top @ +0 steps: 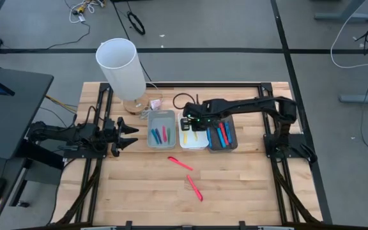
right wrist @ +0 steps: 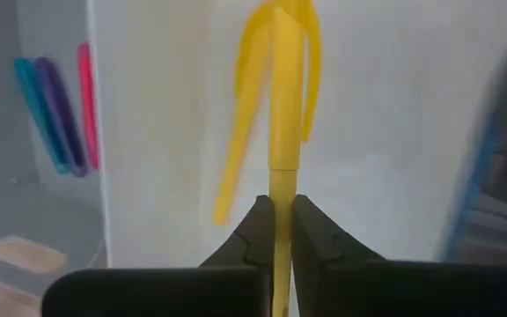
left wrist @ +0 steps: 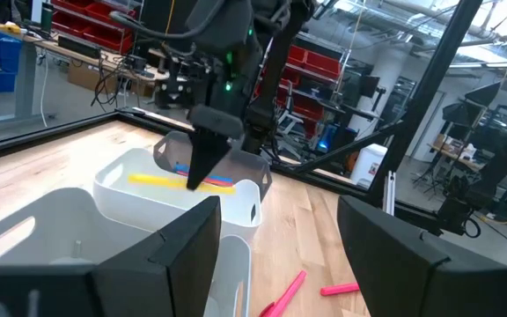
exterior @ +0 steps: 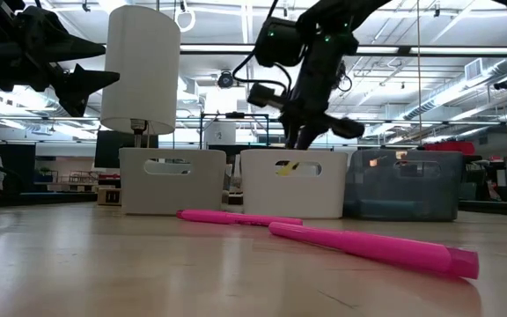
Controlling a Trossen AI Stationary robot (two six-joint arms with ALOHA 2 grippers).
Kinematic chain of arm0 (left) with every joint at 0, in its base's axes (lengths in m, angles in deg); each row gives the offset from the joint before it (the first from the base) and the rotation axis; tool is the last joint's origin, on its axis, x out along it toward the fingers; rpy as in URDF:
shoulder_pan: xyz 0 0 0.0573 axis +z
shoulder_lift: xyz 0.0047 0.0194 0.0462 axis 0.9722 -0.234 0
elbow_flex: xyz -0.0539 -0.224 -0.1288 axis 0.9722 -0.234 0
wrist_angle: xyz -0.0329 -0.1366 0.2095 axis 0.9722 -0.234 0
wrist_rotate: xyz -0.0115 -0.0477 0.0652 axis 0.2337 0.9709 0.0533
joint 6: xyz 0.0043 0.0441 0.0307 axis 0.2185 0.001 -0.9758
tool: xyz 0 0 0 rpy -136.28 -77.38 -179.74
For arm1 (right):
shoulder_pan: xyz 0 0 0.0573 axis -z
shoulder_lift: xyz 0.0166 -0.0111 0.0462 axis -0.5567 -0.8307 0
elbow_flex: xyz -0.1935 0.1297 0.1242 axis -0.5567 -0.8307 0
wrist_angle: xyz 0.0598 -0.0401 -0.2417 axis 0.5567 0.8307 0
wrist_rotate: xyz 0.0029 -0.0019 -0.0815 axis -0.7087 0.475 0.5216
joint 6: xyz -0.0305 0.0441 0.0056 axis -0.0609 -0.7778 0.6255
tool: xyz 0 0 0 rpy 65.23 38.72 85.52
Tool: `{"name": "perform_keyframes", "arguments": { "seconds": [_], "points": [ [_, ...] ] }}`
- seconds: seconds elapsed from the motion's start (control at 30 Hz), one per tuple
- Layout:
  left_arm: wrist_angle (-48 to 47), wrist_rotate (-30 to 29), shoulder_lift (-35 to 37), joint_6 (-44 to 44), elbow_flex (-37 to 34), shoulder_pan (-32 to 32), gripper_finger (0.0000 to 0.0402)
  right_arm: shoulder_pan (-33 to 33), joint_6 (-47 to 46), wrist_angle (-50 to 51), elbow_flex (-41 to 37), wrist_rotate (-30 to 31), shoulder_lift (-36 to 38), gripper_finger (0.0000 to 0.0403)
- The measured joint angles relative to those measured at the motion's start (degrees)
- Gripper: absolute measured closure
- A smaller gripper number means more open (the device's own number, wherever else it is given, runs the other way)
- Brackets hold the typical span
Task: Pick & Place Markers
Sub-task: Put the yellow highlighter pen into the white bin, then put the top pink highlighter pen into the white bin
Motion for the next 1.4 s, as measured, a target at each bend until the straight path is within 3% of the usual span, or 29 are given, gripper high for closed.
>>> {"name": "perform_keyframes", "arguments": {
  "seconds": [0.43, 0.9, 1.4],
  "points": [
    [0.0, 0.0, -0.01, 0.0, 0.0, 0.01, 0.0168, -0.95, -0.44, -4.45, 0.0, 0.2, -7.08, 0.0392],
    [0.0, 0.0, 0.0, 0.0, 0.0, 0.02, 0.0168, -1.08, -0.09, -8.13, -0.02, 0.63, -8.91, 0.0388],
    [0.0, 0.0, -0.02, -0.01, 0.0, 0.0, 0.0168, -1.17, 0.02, -8.33, -0.02, 0.66, -8.91, 0.0253]
  ]
}}
